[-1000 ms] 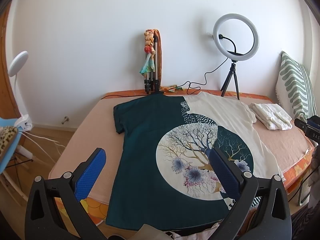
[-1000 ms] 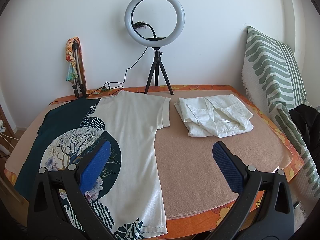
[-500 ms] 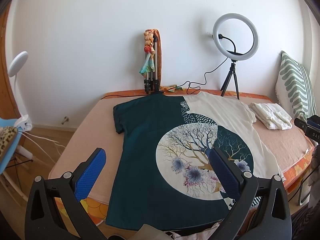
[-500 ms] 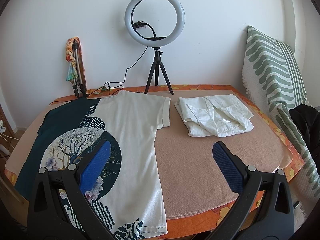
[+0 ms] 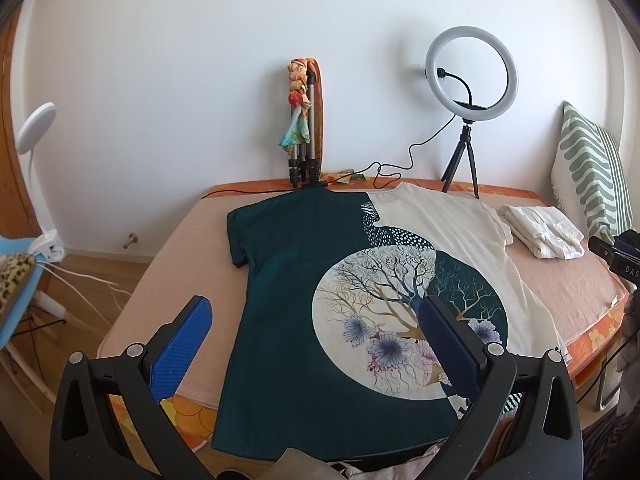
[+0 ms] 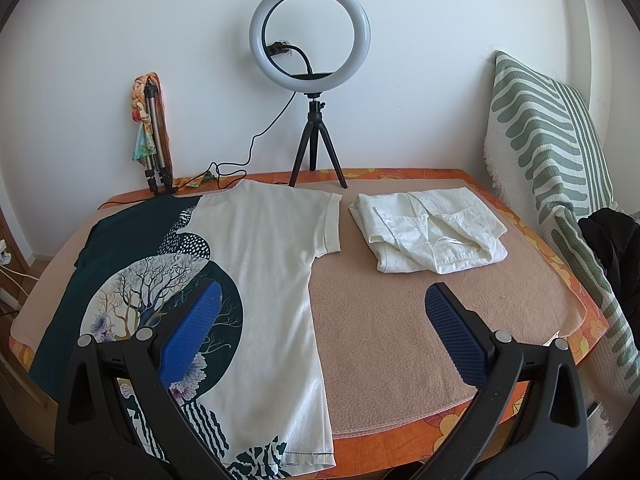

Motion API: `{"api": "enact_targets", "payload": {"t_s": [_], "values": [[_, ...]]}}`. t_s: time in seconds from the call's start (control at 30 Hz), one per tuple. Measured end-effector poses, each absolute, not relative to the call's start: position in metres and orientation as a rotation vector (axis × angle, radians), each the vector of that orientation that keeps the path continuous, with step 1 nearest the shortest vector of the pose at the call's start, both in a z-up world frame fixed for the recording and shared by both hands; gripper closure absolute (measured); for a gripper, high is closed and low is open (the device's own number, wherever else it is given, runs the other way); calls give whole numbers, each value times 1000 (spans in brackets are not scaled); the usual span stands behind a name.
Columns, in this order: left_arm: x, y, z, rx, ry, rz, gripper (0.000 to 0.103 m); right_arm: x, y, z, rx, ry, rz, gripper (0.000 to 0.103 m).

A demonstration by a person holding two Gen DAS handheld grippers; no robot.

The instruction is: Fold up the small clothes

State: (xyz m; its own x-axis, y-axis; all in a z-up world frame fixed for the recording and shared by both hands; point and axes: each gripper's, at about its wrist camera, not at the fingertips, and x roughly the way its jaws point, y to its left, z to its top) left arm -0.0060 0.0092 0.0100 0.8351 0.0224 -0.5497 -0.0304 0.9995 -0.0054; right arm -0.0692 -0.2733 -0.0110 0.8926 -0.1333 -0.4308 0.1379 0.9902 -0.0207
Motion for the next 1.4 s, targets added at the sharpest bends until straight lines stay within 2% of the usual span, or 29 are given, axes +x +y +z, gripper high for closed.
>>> {"api": "enact_targets", "payload": {"t_s": [0.7, 1.1, 1.4], "values": [[-4, 11, 6, -6, 588, 25, 1, -66, -264, -17, 10, 446, -130, 0], [-5, 60, -21, -137, 684, -4, 1, -48, -216, 3, -5, 476, 41, 0], [-14, 113, -62, -301, 807, 23, 29, -15, -143, 32, -58, 520, 243, 0]]}}
